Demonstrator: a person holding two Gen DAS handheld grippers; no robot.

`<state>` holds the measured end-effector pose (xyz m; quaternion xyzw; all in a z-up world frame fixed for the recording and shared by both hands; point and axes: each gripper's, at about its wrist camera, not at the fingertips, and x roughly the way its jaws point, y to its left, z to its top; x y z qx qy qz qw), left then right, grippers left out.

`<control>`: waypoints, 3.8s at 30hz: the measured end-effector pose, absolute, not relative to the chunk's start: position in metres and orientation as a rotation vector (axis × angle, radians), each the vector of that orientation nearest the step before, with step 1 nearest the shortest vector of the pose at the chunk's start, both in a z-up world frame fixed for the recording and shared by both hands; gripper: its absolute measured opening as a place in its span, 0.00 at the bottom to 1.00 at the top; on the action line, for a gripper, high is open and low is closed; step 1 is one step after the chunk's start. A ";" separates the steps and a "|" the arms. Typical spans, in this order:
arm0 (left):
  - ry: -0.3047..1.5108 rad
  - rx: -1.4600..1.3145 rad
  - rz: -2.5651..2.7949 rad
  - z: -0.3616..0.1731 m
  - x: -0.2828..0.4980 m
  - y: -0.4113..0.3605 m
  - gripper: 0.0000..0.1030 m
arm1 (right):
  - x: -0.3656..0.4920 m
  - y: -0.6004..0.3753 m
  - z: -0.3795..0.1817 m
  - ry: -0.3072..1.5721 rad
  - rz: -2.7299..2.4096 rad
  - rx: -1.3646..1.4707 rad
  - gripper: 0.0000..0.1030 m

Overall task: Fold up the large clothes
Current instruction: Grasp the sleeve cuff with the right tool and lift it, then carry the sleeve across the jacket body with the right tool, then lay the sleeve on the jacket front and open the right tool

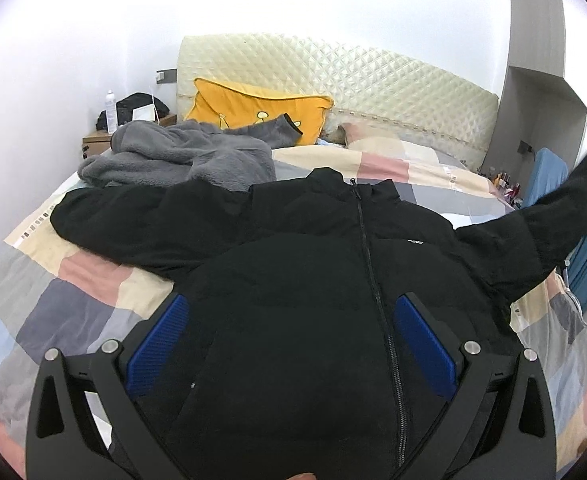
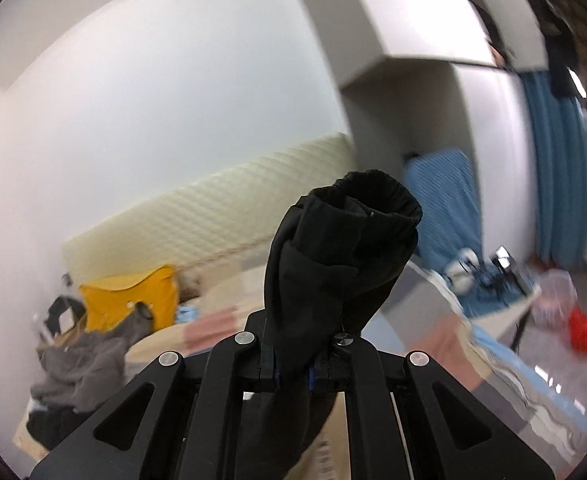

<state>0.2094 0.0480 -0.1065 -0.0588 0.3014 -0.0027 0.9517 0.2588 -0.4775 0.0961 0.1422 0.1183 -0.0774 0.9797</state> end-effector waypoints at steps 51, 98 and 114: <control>0.581 -0.245 0.115 -0.131 0.203 0.137 1.00 | 0.386 -0.028 -0.167 0.855 0.647 0.131 0.72; 0.679 -0.028 -0.107 -0.160 0.218 0.032 1.00 | 0.333 -0.328 -0.247 0.923 -0.036 0.101 0.72; 0.699 -0.016 -0.091 -0.169 0.221 0.028 1.00 | 0.320 -0.374 -0.222 0.776 -0.128 0.289 0.72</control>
